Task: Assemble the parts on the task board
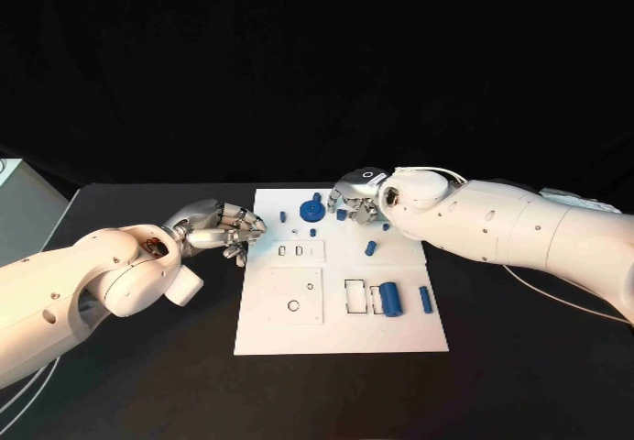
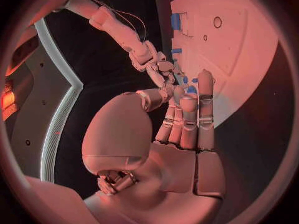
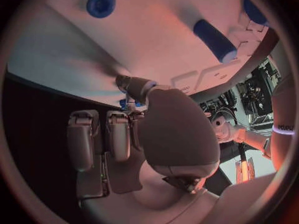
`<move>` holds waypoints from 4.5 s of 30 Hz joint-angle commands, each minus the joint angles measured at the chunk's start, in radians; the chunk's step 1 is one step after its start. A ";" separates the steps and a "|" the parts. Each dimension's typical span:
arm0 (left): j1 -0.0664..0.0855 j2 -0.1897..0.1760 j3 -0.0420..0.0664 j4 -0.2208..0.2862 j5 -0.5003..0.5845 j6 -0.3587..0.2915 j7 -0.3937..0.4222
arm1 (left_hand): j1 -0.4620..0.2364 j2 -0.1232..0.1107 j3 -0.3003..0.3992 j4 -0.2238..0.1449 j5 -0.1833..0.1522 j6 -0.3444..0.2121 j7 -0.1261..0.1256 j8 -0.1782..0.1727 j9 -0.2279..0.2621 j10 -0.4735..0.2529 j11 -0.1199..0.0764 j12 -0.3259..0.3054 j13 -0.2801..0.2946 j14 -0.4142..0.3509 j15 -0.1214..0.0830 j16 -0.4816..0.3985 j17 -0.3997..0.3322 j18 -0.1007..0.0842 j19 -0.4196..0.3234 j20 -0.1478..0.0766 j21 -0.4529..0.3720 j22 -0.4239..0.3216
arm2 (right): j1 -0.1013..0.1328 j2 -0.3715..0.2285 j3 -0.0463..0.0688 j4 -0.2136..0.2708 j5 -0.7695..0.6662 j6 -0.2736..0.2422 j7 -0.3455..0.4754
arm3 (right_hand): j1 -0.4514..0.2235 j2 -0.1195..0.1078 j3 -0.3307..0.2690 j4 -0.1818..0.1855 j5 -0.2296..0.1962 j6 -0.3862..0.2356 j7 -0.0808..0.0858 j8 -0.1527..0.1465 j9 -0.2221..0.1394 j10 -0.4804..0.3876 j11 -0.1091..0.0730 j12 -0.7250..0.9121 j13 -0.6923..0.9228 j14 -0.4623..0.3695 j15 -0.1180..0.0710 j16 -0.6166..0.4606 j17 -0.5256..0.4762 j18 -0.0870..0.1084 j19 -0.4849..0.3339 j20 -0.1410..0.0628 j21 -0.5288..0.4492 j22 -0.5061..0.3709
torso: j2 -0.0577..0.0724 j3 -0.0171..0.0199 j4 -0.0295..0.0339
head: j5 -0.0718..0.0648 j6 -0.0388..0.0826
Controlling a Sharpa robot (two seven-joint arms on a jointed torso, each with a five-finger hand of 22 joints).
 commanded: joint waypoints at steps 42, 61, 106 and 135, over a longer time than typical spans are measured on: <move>0.000 -0.003 0.001 0.001 0.002 0.029 0.001 | 0.015 0.009 0.001 0.000 -0.003 -0.003 0.004 0.002 -0.006 -0.011 0.001 0.002 -0.009 -0.009 0.000 -0.003 -0.004 0.015 0.001 0.005 -0.009 -0.003 | -0.004 -0.016 -0.003 0.004 0.043 -0.067 -0.003 | -0.096 0.038 -0.087 0.095 -0.089 0.142 0.030 0.112 0.114 0.070 0.038 0.022 0.231 0.095 0.014 0.008 0.219 -0.008 0.100 0.010 0.012 0.246 | -0.002 0.0013 -0.0010 | 0.004 -0.015; -0.030 0.005 0.000 0.013 0.014 -0.058 0.005 | 0.012 0.005 -0.005 0.006 -0.004 -0.009 0.007 0.003 -0.013 -0.012 0.003 0.005 -0.016 -0.010 0.002 -0.002 -0.006 0.014 0.002 0.006 -0.011 -0.004 | 0.020 -0.108 0.007 0.175 0.147 -0.108 -0.090 | -0.105 0.028 -0.114 0.126 -0.071 0.158 0.029 0.117 0.126 0.072 0.036 0.025 0.233 0.095 0.007 0.006 0.217 -0.008 0.099 0.005 0.010 0.245 | -0.018 0.0067 -0.0159 | 0.016 -0.002; -0.059 0.150 -0.002 -0.013 -0.076 -0.271 -0.248 | -0.109 -0.068 -0.358 0.260 -0.001 0.068 -0.079 0.279 -0.057 0.110 -0.068 0.162 -0.065 0.175 -0.057 0.211 0.223 -0.014 0.173 -0.046 0.085 0.137 | -0.015 -0.168 0.010 0.536 0.194 -0.226 -0.345 | -0.142 -0.002 -0.172 0.215 0.196 0.132 0.046 0.076 0.142 0.068 0.046 0.020 0.230 0.091 0.026 -0.007 0.200 -0.004 0.097 0.015 -0.005 0.237 | -0.057 0.0193 -0.0385 | 0.064 -0.006; -0.058 0.171 -0.002 -0.026 -0.091 -0.244 -0.257 | -0.119 -0.058 -0.439 0.270 0.000 0.075 -0.093 0.332 -0.079 0.132 -0.081 0.185 -0.066 0.211 -0.069 0.258 0.292 -0.030 0.209 -0.058 0.173 0.248 | -0.019 -0.144 0.010 0.537 0.179 -0.209 -0.349 | -0.146 -0.003 -0.174 0.218 0.196 0.132 0.046 0.076 0.142 0.068 0.047 0.020 0.230 0.091 0.027 -0.009 0.198 -0.005 0.097 0.016 -0.005 0.238 | -0.054 0.0183 -0.0371 | 0.058 -0.005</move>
